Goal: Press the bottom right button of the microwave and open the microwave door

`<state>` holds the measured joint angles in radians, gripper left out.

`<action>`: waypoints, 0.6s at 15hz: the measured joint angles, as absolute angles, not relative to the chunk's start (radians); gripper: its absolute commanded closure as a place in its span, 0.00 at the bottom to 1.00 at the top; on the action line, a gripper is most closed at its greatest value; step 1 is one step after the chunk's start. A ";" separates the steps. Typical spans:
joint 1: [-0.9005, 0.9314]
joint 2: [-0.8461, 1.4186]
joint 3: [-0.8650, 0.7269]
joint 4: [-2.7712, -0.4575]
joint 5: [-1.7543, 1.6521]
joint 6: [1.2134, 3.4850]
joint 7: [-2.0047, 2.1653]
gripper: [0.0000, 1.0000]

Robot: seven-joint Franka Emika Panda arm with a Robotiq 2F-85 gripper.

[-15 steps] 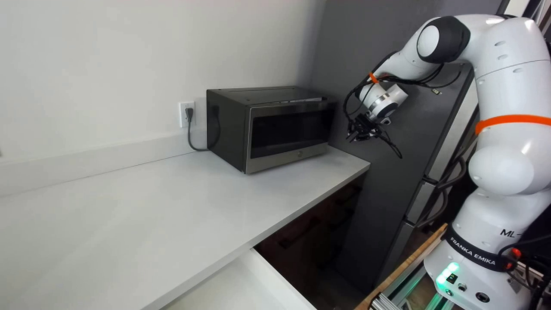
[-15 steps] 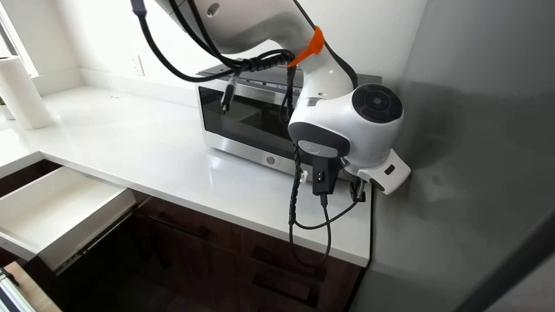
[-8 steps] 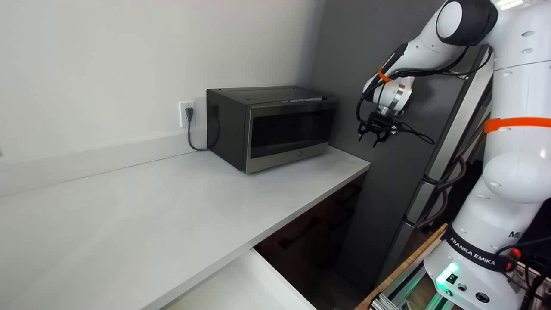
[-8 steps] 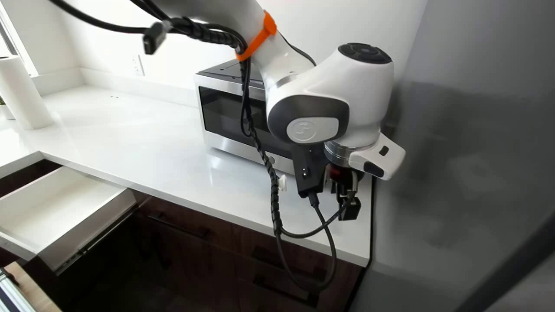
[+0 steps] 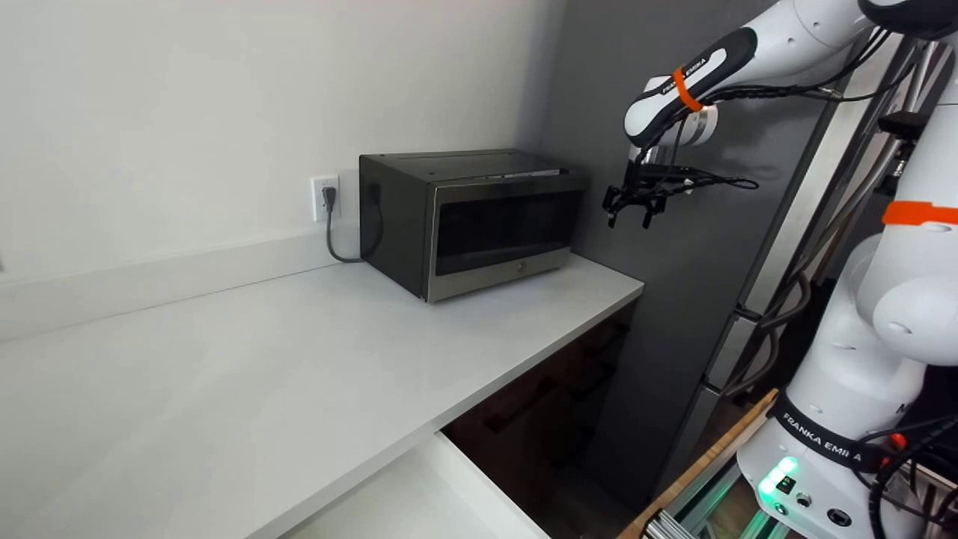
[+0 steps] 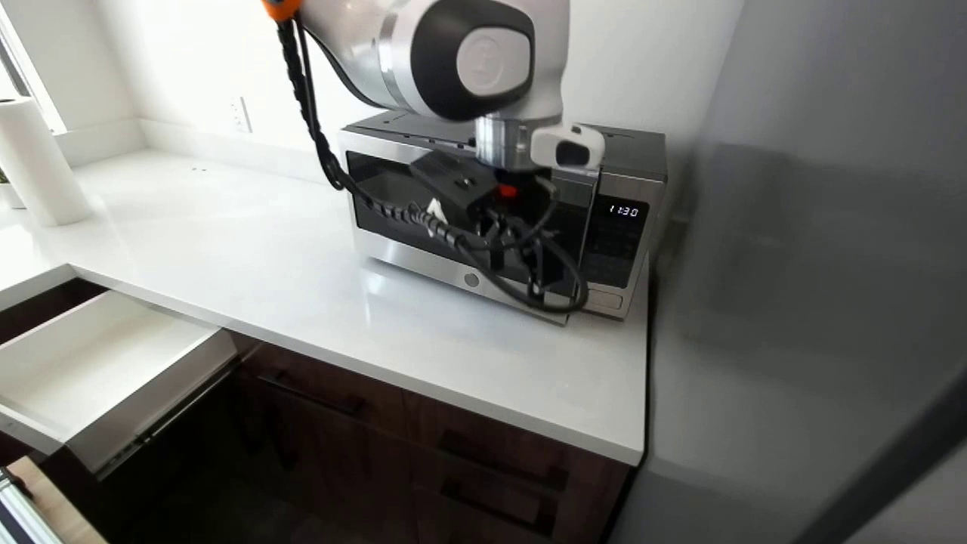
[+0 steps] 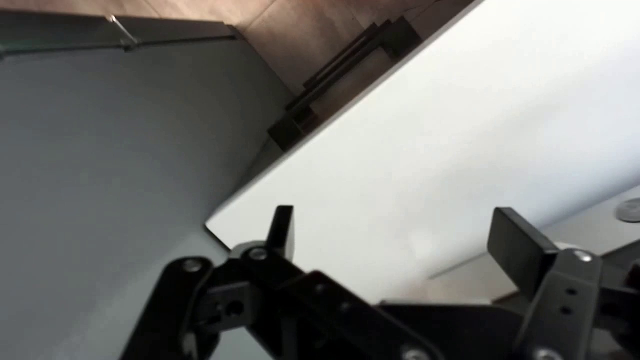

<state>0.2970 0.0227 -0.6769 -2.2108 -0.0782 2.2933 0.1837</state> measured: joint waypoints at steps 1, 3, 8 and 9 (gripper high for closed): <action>0.263 -0.018 -0.598 -2.211 -0.116 2.293 0.189 0.00; 0.191 -0.086 -0.443 -2.210 -0.148 2.296 0.185 0.00; 0.087 -0.169 -0.212 -2.183 -0.086 2.369 0.108 0.44; 0.079 -0.168 -0.197 -2.173 -0.050 2.405 0.069 0.51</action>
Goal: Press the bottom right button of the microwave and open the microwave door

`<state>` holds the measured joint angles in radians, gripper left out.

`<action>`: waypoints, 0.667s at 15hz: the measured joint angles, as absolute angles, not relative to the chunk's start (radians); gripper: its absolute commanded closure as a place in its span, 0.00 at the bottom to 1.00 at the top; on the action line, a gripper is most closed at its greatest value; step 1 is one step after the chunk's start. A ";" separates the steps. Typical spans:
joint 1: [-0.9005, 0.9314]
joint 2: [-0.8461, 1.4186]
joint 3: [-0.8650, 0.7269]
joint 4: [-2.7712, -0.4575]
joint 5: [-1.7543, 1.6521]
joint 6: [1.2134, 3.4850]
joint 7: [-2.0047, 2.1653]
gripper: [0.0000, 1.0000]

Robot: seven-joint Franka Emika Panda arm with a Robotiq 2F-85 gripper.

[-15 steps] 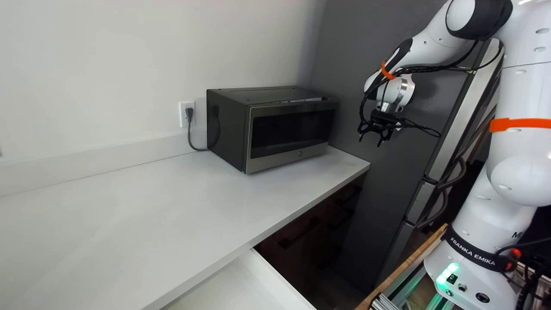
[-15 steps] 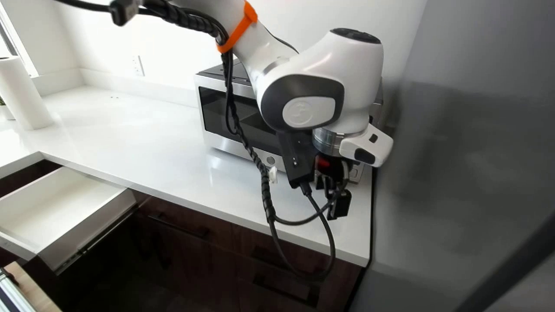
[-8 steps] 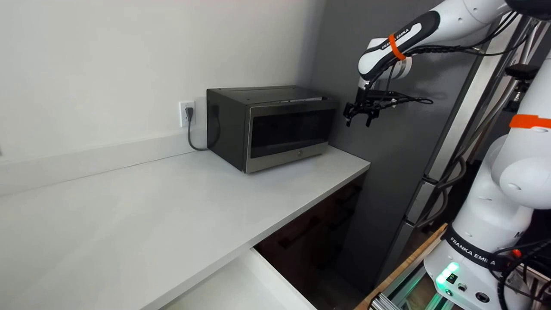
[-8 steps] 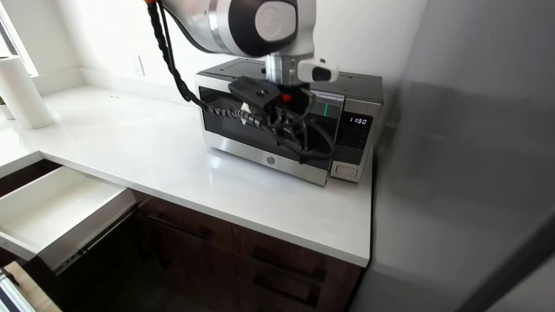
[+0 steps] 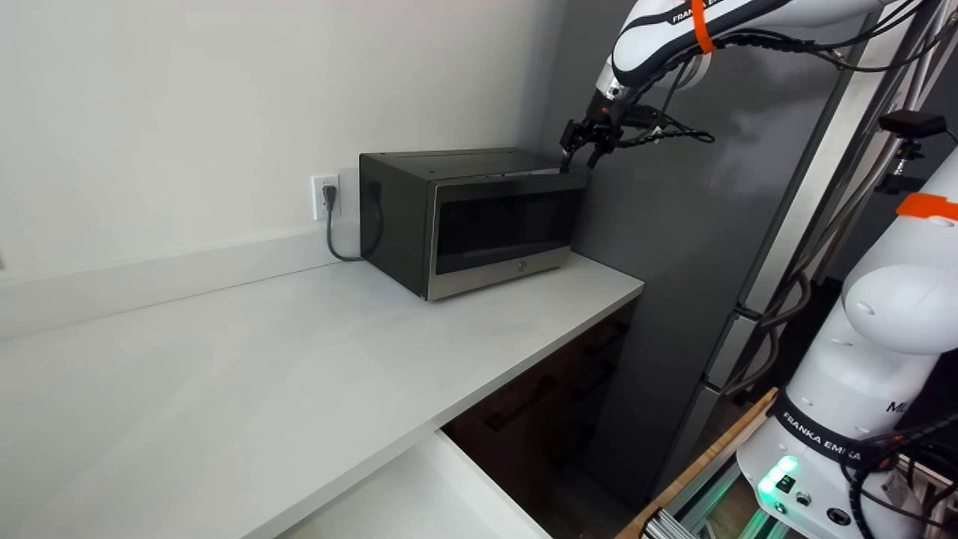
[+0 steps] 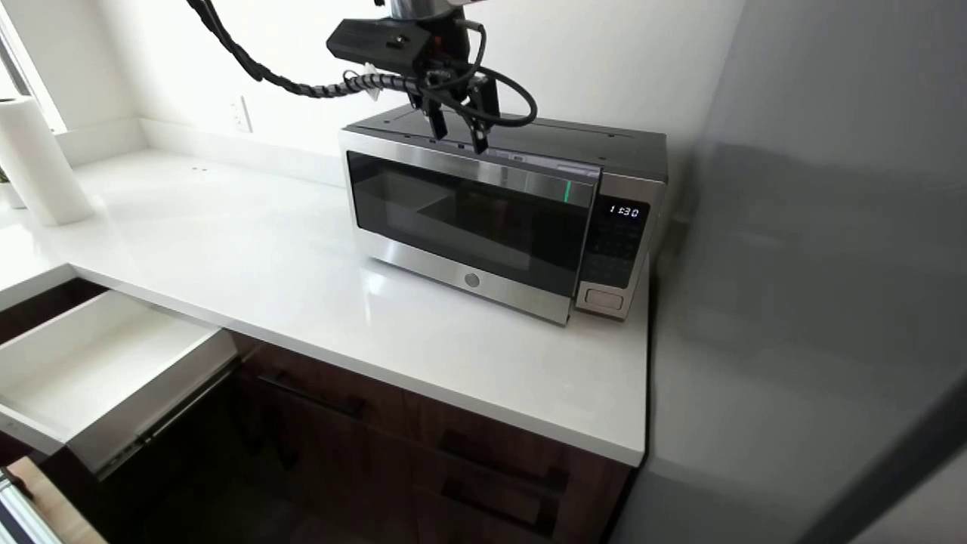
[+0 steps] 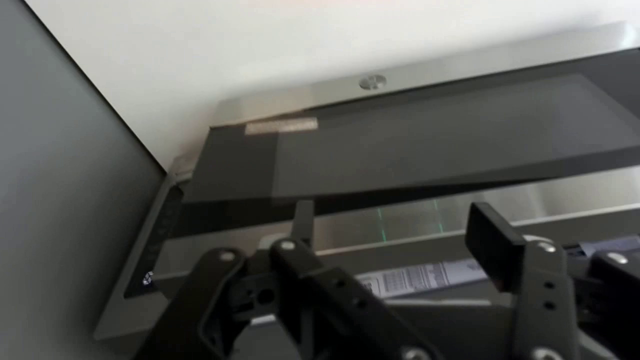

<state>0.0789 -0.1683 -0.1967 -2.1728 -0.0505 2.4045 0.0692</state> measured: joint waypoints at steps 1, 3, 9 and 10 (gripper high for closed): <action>0.073 -0.164 -0.188 -2.164 -0.009 2.445 0.022 0.58; 0.062 -0.148 -0.184 -2.143 0.072 2.518 -0.074 0.73; 0.023 -0.058 -0.193 -2.044 0.340 2.599 -0.372 1.00; 0.013 -0.036 -0.193 -2.023 0.375 2.600 -0.414 1.00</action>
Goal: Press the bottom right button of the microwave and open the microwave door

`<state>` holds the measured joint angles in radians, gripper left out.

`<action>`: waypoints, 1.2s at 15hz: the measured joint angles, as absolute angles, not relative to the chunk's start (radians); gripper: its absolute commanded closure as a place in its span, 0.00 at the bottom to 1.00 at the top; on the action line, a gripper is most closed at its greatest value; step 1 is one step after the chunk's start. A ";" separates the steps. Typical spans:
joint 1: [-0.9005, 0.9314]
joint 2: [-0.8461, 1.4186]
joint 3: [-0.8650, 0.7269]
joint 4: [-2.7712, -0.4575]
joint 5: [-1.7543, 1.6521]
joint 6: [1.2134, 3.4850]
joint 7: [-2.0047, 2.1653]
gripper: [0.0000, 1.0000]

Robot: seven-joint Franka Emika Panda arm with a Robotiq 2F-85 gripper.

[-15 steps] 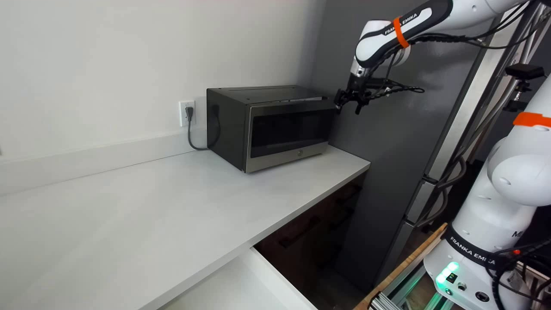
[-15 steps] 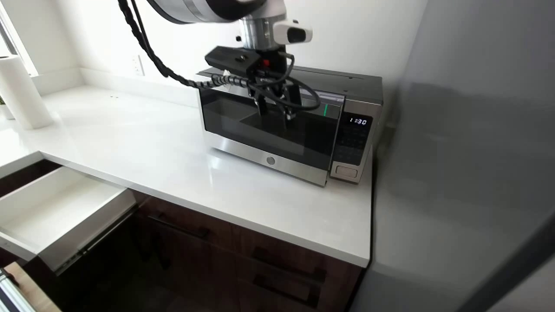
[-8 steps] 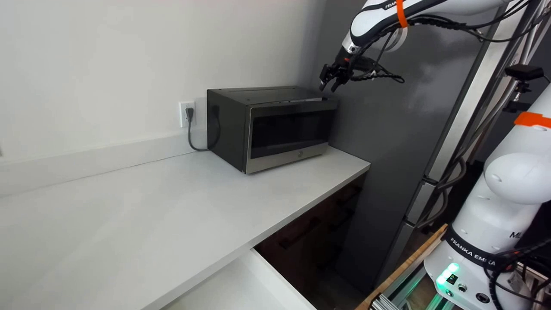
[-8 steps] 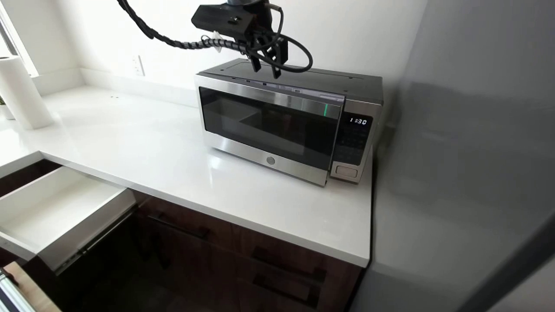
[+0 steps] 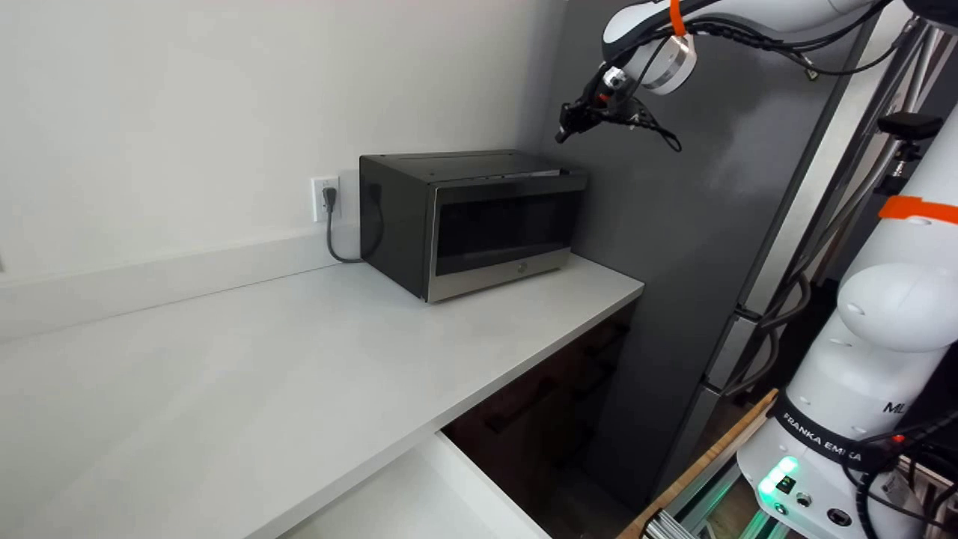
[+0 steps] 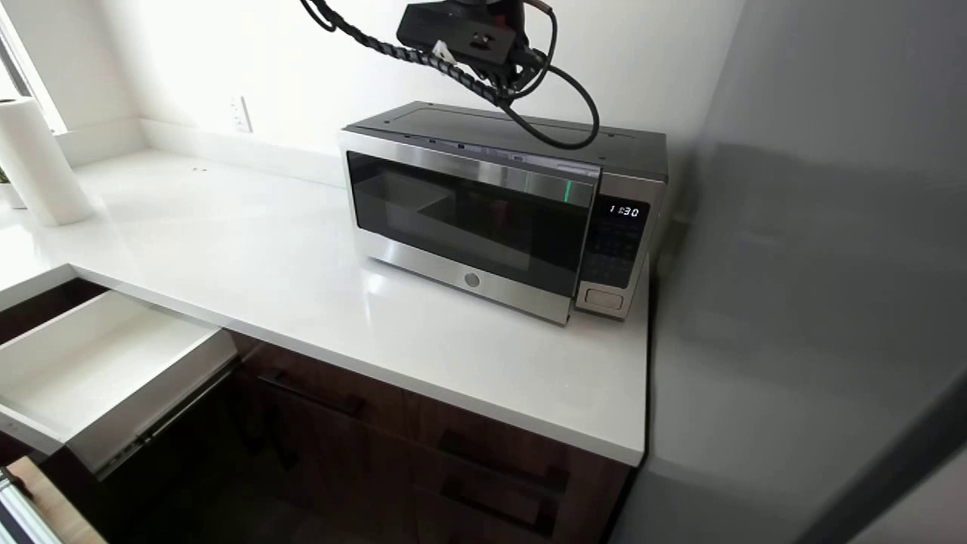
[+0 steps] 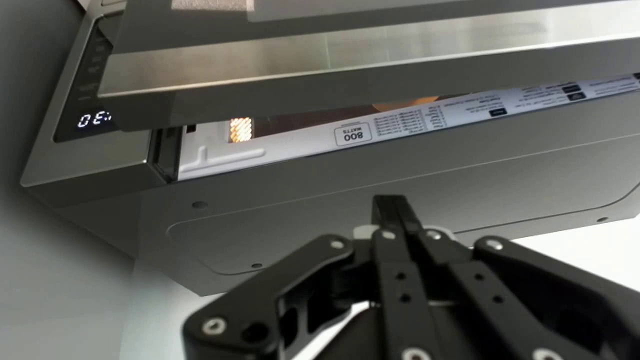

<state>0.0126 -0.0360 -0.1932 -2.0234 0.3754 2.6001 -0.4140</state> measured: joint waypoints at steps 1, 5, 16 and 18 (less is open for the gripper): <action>0.000 -0.012 -0.193 -2.002 0.406 2.600 -0.448 1.00; -0.060 0.085 -0.176 -1.920 0.471 2.600 -0.523 1.00; -0.204 0.258 -0.100 -1.788 0.474 2.600 -0.533 1.00; -0.215 0.272 -0.092 -1.777 0.472 2.600 -0.530 1.00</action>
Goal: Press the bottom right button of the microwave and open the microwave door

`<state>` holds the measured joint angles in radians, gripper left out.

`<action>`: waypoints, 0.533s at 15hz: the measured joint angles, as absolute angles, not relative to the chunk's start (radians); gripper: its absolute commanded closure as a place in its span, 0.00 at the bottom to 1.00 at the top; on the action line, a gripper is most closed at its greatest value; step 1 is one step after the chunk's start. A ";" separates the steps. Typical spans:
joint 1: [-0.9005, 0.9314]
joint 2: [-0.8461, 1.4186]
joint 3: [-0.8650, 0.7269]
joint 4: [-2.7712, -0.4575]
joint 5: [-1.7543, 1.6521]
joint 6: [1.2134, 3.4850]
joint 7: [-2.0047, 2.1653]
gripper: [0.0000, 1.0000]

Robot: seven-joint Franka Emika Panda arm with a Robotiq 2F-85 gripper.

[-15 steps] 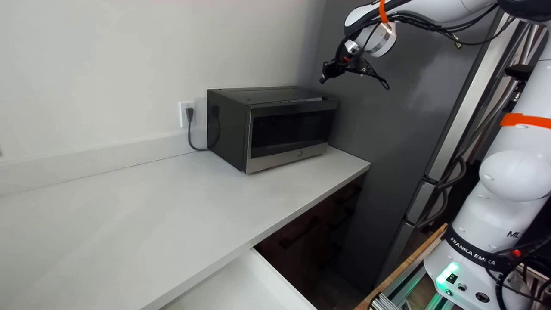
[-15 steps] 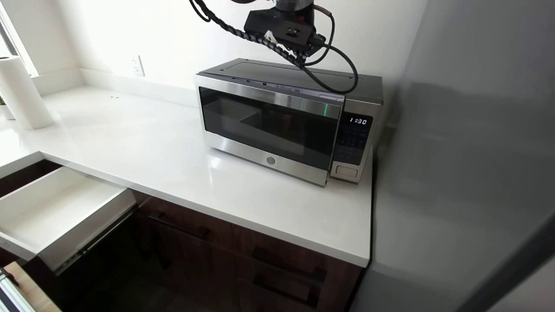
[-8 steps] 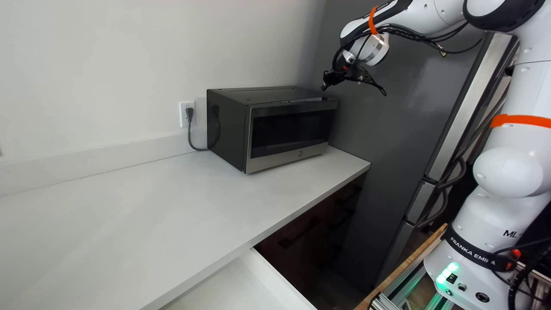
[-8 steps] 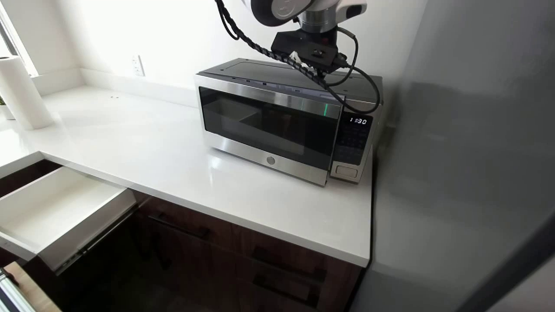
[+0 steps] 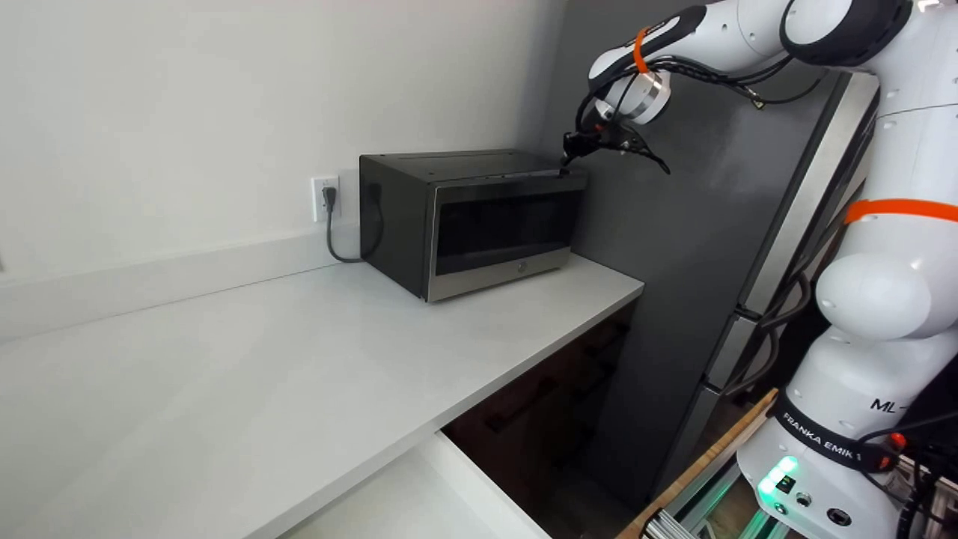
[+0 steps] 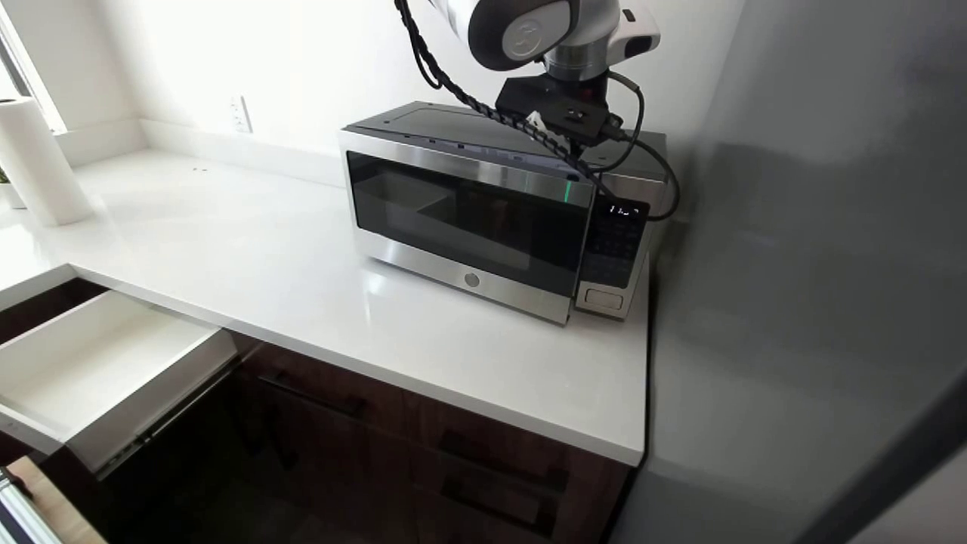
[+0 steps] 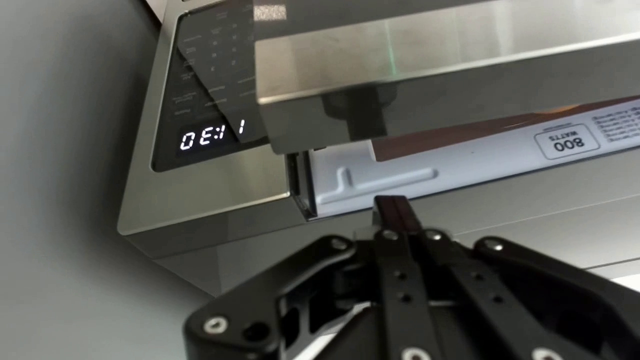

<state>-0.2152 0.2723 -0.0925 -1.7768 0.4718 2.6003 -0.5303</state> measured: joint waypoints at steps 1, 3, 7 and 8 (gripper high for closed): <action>-0.220 0.279 -0.089 -1.772 0.470 2.600 -0.528 1.00; -0.229 0.294 -0.083 -1.764 0.462 2.600 -0.521 1.00; -0.237 0.317 -0.082 -1.755 0.425 2.600 -0.484 1.00; -0.238 0.319 -0.082 -1.755 0.410 2.600 -0.468 1.00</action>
<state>-0.2384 0.3191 -0.0817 -1.7549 0.4095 2.6003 -0.4677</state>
